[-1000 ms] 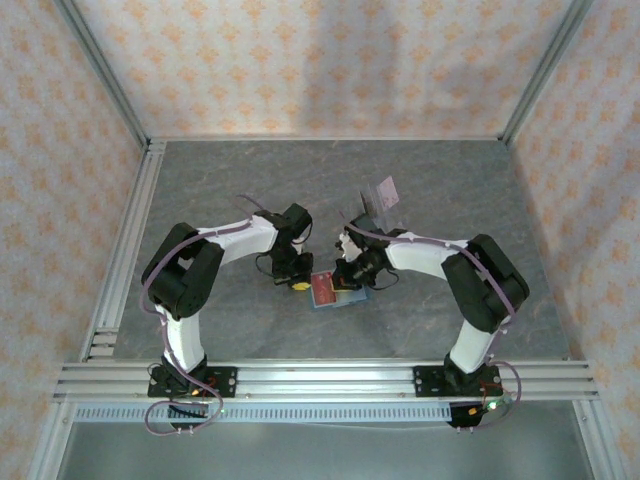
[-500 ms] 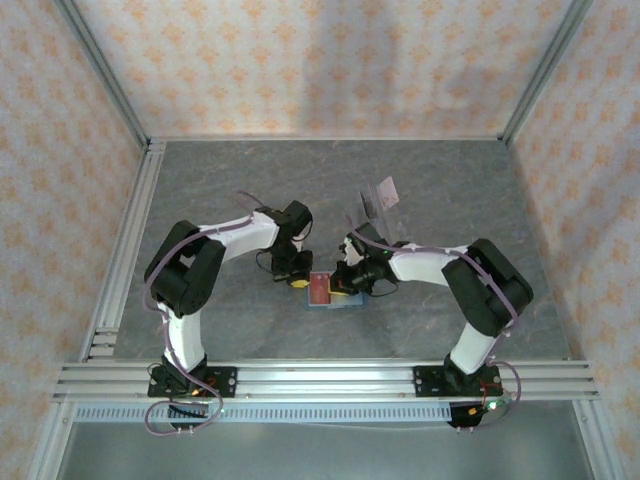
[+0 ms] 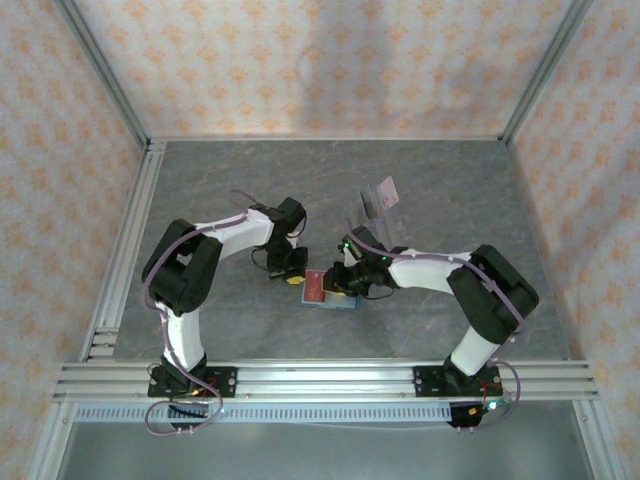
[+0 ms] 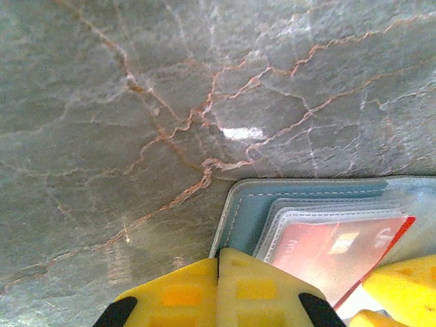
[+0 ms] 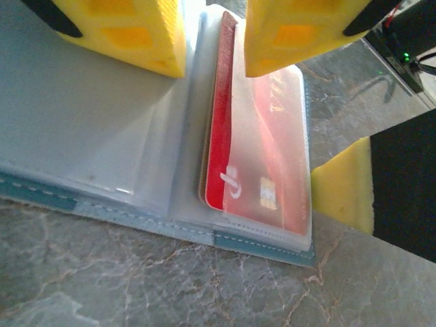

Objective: Put the credit cards into the card holder

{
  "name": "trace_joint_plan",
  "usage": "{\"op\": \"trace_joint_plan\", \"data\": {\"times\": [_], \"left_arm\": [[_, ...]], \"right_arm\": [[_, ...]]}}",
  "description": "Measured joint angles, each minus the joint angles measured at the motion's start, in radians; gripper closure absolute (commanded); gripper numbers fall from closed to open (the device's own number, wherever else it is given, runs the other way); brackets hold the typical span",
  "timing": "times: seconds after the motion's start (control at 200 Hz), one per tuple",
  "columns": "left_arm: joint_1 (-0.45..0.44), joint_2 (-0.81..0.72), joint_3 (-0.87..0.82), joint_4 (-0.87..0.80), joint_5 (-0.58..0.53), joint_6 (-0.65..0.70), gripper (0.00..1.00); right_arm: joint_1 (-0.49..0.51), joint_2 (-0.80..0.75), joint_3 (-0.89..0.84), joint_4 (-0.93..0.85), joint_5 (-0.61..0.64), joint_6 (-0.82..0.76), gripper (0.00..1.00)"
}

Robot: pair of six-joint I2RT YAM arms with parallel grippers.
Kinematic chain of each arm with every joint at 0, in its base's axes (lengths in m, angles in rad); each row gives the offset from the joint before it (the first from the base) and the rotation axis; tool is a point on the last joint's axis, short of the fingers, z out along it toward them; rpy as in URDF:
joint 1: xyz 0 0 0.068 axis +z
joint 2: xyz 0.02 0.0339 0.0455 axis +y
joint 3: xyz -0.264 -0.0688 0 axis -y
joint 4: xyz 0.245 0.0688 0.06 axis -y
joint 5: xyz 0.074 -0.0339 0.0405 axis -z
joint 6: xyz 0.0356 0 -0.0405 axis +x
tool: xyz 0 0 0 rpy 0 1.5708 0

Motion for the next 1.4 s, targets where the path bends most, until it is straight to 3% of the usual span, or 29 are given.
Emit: {"op": "trace_joint_plan", "data": {"times": [0.155,0.315,0.51,0.696,1.401], "left_arm": [[0.0,-0.013,-0.015,0.014,0.0,0.001,1.0],[0.0,-0.022,-0.022,0.017,0.0,0.008,1.0],[0.0,-0.05,-0.027,0.008,0.008,0.024,1.0],[0.0,-0.079,-0.027,-0.005,0.03,0.026,1.0],[-0.038,-0.077,-0.055,0.0,0.06,0.026,1.0]], "right_arm": [[0.0,-0.046,0.06,-0.126,0.035,-0.037,0.65],[-0.001,-0.087,0.198,-0.291,0.088,-0.119,0.74],[-0.011,-0.051,0.366,-0.462,0.204,-0.228,0.72],[-0.011,0.045,0.395,-0.557,0.281,-0.284,0.68],[0.01,0.171,0.397,-0.596,0.357,-0.304,0.66]]}}
